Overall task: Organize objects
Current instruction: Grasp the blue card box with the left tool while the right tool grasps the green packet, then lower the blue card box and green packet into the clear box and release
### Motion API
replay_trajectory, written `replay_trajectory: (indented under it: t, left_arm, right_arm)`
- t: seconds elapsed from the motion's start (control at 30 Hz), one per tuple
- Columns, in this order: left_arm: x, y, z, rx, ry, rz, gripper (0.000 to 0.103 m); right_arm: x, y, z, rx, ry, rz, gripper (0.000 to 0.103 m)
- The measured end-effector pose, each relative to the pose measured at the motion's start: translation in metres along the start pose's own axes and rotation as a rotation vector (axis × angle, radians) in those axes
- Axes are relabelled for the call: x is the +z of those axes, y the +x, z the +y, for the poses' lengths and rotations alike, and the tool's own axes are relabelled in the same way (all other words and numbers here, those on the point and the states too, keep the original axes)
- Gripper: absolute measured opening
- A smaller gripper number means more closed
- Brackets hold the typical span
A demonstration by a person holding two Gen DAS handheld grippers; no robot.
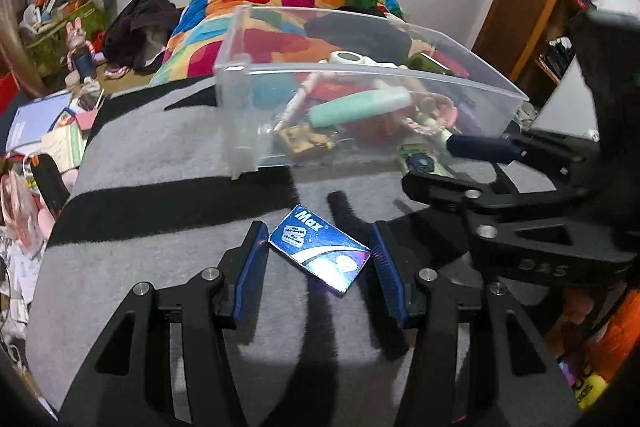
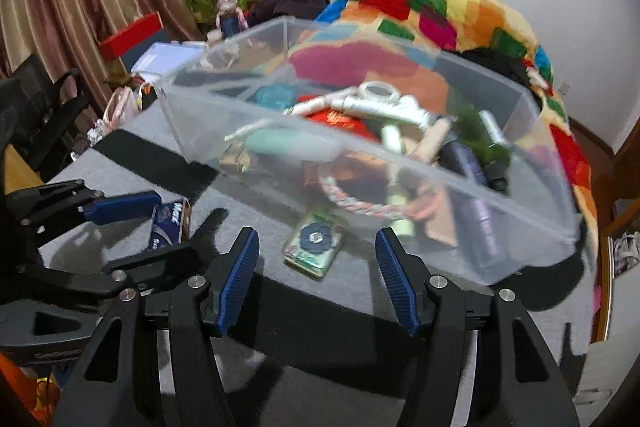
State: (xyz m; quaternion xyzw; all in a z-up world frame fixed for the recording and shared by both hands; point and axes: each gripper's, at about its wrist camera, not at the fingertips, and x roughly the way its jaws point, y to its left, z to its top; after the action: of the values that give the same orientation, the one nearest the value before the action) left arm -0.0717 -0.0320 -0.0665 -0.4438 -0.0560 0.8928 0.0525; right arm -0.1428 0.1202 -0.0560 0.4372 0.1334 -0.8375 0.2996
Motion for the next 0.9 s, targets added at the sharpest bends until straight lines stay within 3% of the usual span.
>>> replay_trajectory:
  t: [0.03,0.07,0.23,0.53,0.9]
  left_arm:
    - [0.000,-0.001,0.001,-0.003,-0.005,-0.003,0.052]
    - [-0.004,-0.003,-0.001,-0.002,-0.008,-0.007,0.052]
    - [0.000,-0.013,-0.008,-0.013,0.001,-0.041,0.052]
    - [0.024,-0.044,-0.021,-0.019,0.024,-0.140,0.052]
    - [0.056,-0.058,-0.031,-0.012,0.029,-0.216,0.052]
  right_arm:
    - [-0.001,0.005,0.000,-0.008,-0.002,0.020,0.036]
    - [-0.002,0.006,-0.001,0.000,0.000,0.031,0.028]
    - [-0.010,-0.007,-0.006,0.016,0.015,-0.009,0.023]
    - [-0.015,-0.037,-0.019,0.067,0.070,-0.078,0.022]
    - [-0.003,-0.087,-0.028,0.057,0.096,-0.227,0.022]
